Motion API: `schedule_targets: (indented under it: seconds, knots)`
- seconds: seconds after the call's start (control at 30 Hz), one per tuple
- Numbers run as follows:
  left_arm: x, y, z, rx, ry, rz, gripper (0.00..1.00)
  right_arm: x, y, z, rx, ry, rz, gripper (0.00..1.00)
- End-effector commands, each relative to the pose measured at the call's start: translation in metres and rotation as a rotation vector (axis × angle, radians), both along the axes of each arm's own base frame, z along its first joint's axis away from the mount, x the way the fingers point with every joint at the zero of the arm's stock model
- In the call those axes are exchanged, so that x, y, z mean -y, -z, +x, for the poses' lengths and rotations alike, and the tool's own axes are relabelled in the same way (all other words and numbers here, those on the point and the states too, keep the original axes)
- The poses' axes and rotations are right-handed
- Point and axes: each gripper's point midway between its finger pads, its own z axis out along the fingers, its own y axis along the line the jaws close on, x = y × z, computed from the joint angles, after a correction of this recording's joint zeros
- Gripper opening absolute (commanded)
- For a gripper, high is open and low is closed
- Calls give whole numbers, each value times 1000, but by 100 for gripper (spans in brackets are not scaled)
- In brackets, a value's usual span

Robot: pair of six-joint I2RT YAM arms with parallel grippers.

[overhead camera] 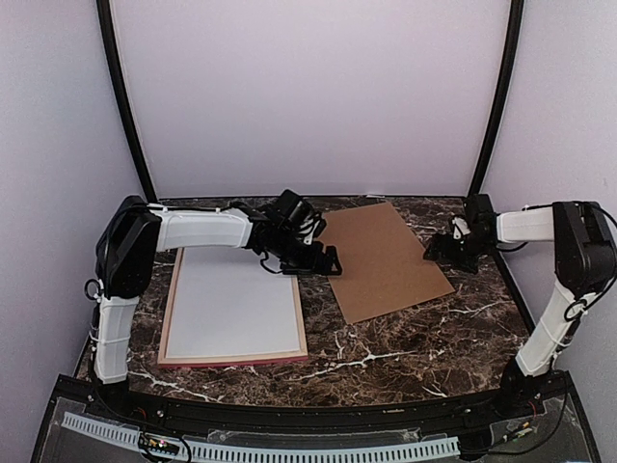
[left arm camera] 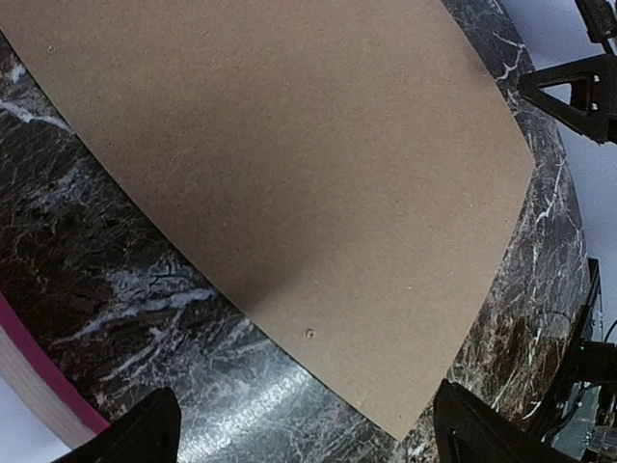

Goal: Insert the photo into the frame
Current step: Pick up the backboard from the center of the board.

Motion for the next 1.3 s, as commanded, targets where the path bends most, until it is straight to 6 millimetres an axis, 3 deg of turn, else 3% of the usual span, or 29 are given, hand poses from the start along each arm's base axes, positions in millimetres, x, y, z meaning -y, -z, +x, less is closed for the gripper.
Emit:
schedule_targets:
  seconds: [0.0, 0.47, 0.9, 1.27]
  knots:
    - [13, 1, 13, 11, -40, -46, 94, -6, 2, 6, 6, -23, 29, 94]
    - [14, 57, 15, -60, -88, 17, 93, -19, 22, -11, -57, -70, 98, 93]
    - [22, 65, 3, -98, -91, -6, 91, -51, 3, -48, -55, -146, 313, 84]
    - [22, 57, -2, -117, -123, -64, 90, -72, -23, -74, -32, -198, 481, 76]
